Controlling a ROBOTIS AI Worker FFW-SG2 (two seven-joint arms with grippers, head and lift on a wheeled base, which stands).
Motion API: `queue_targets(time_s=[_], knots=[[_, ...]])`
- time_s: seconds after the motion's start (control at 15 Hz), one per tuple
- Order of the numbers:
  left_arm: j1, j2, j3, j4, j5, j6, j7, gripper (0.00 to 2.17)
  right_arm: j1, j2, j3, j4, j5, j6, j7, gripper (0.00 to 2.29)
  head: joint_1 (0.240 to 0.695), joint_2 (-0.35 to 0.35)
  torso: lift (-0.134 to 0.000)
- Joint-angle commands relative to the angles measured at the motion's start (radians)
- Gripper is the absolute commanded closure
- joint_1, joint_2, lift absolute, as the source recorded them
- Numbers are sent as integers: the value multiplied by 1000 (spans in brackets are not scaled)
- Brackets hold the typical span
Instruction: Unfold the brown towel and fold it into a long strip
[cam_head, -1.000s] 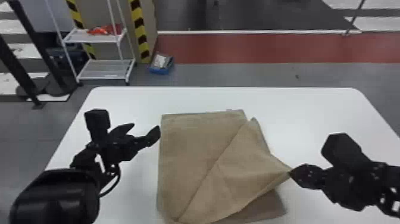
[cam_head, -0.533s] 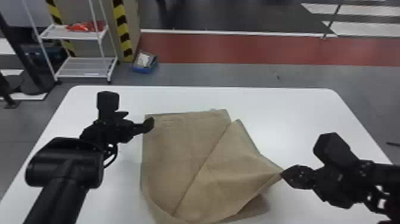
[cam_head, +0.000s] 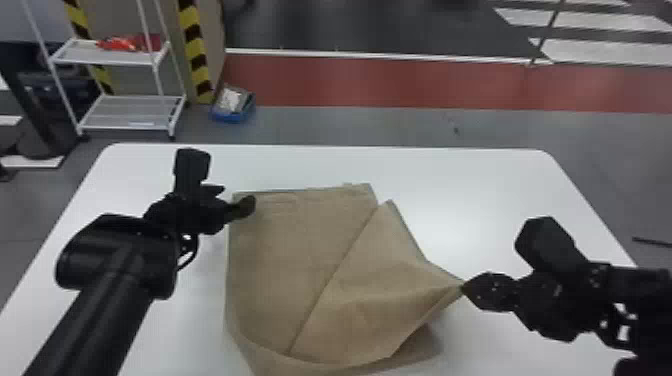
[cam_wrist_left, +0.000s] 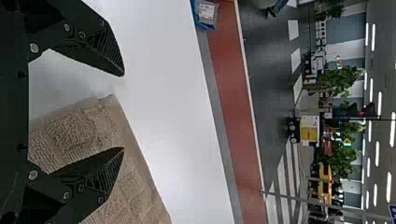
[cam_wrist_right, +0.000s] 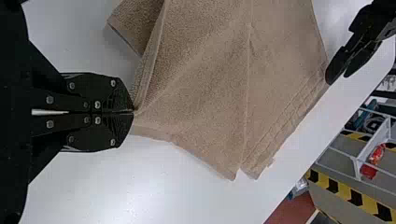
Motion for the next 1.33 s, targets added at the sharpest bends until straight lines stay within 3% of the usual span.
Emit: queue_targets(time_s=[0.0,0.07,0.2,0.4,0.6,0.8,0.93,1.13,1.27], knots=[[-7,-3,0,27,-18,-15,-1,451,-7,-1,1,4,-3,3,0,2115,695,-79,-96],[-11,-3,-9,36,-20,-18,-1,464,-10,-1,1,7,-3,3,0,2118,695,-79,-96],[-11,-4,-11,44,-37,-21,-1,984,-13,-1,6,8,-3,6,0,2115,695,-80,-96],[-10,-9,-9,44,-38,-33,20,2148,-18,-1,6,14,-12,3,0,2115,695,-81,-96],[50,-6,26,-56,-34,-12,28,2148,-56,-2,-19,54,-21,-6,-12,2115,695,-78,-96],[182,5,153,-318,-12,135,10,2148,-98,-2,-100,85,-26,-6,-20,2115,695,-79,-96],[300,9,274,-487,19,206,-3,2148,-102,-19,-160,110,-47,-9,-20,2115,695,-68,-96],[479,22,360,-668,65,206,20,2148,-110,-24,-224,168,-49,-46,-20,2115,695,-40,-96],[590,17,362,-766,95,203,74,2148,-114,-25,-253,205,-49,-74,-21,2115,695,-25,-96]])
